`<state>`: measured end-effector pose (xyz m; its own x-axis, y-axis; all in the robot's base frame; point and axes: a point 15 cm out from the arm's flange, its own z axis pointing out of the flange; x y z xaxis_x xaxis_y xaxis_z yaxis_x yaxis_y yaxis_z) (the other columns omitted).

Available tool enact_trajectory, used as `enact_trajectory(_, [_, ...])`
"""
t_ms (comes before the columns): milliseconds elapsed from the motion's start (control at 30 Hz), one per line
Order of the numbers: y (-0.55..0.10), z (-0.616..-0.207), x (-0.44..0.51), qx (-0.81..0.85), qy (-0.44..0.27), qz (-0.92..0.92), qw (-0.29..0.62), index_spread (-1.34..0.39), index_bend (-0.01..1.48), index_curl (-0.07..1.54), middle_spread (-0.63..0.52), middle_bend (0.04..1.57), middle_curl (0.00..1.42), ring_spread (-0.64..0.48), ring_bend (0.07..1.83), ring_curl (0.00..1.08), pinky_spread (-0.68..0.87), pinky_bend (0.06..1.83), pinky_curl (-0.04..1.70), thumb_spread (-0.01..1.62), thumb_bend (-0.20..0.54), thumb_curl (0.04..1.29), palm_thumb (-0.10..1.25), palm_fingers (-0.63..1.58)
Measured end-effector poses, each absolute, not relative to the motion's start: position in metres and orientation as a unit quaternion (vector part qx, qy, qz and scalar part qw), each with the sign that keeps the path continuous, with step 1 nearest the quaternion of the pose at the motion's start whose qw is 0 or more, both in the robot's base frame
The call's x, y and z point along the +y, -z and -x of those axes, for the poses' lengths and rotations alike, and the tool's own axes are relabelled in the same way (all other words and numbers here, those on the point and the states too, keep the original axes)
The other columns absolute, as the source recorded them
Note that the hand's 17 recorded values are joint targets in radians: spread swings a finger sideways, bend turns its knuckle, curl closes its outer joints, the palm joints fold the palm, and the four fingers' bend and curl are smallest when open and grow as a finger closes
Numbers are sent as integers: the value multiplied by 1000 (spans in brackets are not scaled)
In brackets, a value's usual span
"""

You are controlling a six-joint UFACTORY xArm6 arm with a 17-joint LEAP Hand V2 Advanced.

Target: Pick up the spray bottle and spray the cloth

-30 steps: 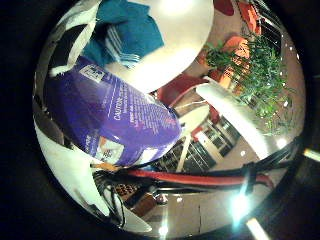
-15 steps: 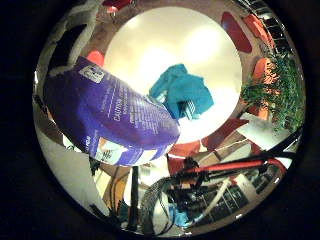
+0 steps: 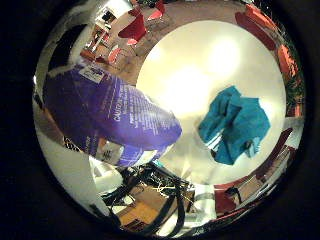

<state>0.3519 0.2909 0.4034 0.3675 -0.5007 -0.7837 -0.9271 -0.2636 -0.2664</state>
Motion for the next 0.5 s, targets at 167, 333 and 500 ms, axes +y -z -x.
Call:
enact_trajectory(167, [-364, -349, 299, 463, -304, 737, 388, -187, 1164, 679, -67, 1353, 575, -153, 1464, 579, -203, 990, 1341, 1014, -13, 731, 1050, 1209])
enact_trajectory(333, [-335, -342, 307, 439, -319, 737, 402, -187, 1163, 680, -60, 1354, 574, -152, 1466, 579, -198, 985, 1354, 1013, -12, 741, 1047, 1208])
enact_trajectory(500, [-308, -336, 312, 430, -334, 728, 416, -189, 1163, 685, -58, 1354, 574, -151, 1468, 577, -195, 981, 1364, 1008, -13, 750, 1037, 1208])
